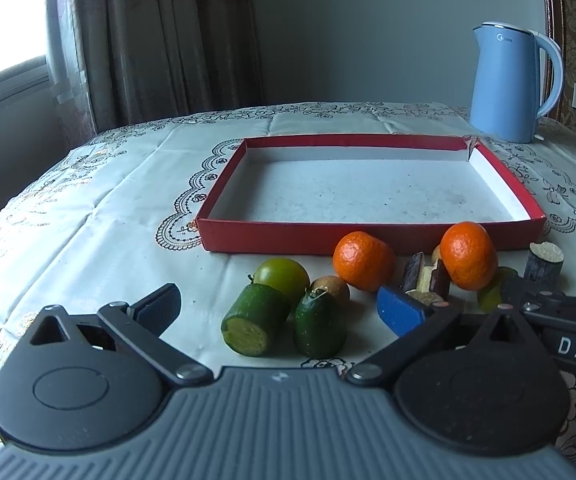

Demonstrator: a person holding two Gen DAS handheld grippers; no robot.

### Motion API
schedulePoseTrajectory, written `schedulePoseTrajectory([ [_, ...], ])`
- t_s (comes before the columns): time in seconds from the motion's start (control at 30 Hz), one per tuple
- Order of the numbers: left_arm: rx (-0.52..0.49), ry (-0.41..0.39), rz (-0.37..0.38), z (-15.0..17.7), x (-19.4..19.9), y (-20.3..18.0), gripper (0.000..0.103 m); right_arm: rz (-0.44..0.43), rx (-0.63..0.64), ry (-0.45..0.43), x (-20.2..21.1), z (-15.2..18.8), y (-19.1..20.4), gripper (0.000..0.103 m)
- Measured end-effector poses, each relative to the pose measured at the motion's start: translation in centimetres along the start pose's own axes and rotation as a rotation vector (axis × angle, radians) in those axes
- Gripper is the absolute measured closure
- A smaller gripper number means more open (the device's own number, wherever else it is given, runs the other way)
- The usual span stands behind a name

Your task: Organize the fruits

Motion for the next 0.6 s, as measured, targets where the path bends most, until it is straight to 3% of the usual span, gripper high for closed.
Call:
schedulePoseTrajectory([
  [0.6,-0.004,0.008,0.003,0.17,-0.33,-0.06,0.000,-0.004,-0.006,0.007,-0.20,0.19,-0.08,0.000],
])
Point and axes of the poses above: each gripper's, at about its wrist camera, not at the fingertips, and x roughly against the way its jaws point, y to its left, z to its underside, the point moved 8 cm from there along -x, roughly the way its jaws point, and after that the axes turned 1 degree about y, right-handed, at the moved point
